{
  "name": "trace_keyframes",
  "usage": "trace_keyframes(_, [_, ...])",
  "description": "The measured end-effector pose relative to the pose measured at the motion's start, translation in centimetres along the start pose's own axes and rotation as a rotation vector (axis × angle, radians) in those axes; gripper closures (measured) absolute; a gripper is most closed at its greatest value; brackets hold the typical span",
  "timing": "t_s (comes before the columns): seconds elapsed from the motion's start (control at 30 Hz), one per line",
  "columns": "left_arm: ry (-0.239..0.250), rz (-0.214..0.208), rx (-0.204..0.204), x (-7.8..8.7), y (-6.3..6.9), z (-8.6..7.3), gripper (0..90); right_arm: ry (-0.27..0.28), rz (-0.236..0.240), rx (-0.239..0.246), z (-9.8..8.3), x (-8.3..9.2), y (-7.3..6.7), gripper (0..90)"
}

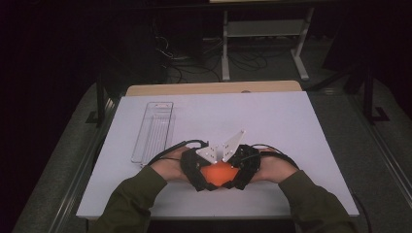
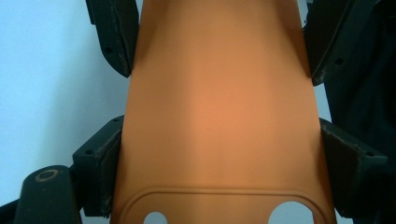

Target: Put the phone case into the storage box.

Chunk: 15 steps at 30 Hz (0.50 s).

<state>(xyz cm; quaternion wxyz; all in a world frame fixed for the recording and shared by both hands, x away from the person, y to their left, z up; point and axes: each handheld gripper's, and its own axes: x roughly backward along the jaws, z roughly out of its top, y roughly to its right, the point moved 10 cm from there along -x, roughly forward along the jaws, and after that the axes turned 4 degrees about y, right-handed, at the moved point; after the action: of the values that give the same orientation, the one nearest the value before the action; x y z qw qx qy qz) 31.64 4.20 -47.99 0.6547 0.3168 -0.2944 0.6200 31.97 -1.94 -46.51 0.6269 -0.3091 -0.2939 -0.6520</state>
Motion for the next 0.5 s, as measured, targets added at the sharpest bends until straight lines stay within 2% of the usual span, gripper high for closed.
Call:
trace_keyframes(0.07, [0.022,0.002,0.024,-0.21,0.21,0.19,15.5,0.002,-0.004,0.014,-0.09,-0.07,-0.01,14.6])
trace_keyframes(0.27, [0.013,0.005,0.026,-0.24,0.08,0.01,15.5,0.019,-0.023,-0.003,-0.11,-0.04,-0.12,11.6])
trace_keyframes(0.4, [0.019,0.009,0.031,-0.11,0.0,0.11,15.4,0.033,-0.037,0.003,-0.07,0.05,0.27,4.1])
trace_keyframes(0.43, [0.009,0.01,0.02,-0.01,-0.14,0.03,15.4,0.04,-0.04,0.0,-0.03,0.05,0.32,1.6])
trace_keyframes(0.5, [0.017,0.019,0.034,-0.06,-0.19,0.09,15.3,0.05,-0.045,0.003,-0.02,0.08,0.53,0.5])
